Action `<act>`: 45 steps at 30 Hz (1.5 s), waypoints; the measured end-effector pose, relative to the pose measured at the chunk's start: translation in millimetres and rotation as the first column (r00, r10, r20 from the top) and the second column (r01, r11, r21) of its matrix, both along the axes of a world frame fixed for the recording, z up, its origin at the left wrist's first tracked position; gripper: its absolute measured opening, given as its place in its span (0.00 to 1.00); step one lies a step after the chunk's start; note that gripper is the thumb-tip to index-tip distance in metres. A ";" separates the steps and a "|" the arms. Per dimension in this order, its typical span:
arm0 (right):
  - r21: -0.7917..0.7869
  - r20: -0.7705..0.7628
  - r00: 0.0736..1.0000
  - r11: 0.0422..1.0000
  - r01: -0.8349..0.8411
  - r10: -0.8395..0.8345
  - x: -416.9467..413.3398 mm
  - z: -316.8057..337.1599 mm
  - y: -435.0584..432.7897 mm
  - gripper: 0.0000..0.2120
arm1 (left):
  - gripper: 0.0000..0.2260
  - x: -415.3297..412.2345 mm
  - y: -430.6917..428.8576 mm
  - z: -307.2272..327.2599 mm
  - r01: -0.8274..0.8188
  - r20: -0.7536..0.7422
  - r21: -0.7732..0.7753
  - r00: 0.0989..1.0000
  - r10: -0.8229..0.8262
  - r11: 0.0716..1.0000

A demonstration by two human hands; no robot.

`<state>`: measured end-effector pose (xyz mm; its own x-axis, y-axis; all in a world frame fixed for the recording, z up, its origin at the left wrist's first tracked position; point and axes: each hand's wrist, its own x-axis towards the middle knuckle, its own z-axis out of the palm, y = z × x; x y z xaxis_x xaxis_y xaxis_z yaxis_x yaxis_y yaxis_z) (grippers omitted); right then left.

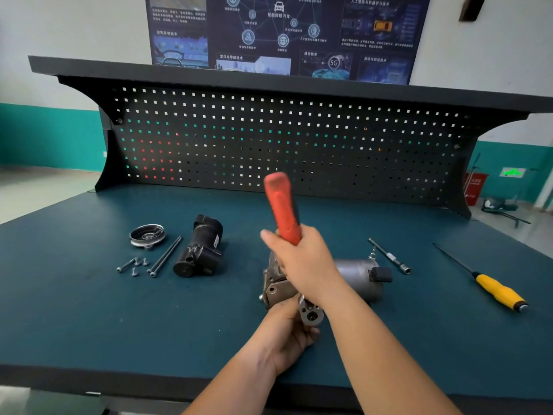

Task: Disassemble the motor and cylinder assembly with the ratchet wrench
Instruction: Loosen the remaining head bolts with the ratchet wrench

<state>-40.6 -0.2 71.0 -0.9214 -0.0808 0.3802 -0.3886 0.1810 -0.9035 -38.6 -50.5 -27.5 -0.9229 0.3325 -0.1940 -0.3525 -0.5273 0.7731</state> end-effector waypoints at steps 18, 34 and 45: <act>-0.948 0.288 0.951 0.106 0.300 -0.115 13.5 -54.9 60.2 0.19 | 0.08 4.9 1.4 2.9 -0.008 -0.010 -0.031 1.000 0.007 0.999; 0.094 0.030 0.999 0.995 -0.017 0.014 -5.3 8.7 4.2 0.15 | 0.07 2.3 1.3 3.4 0.033 -0.041 0.021 0.999 -0.033 0.999; -0.366 0.088 0.992 0.929 -0.049 0.087 2.1 4.7 22.6 0.14 | 0.08 2.0 0.0 0.8 -0.007 -0.052 0.005 0.999 0.007 1.000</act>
<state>-38.5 22.4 75.7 -0.9535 -0.0187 0.3009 -0.2921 -0.1901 -0.9373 -36.5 -50.6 -26.7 -0.9339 0.3272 -0.1440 -0.3084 -0.5337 0.7875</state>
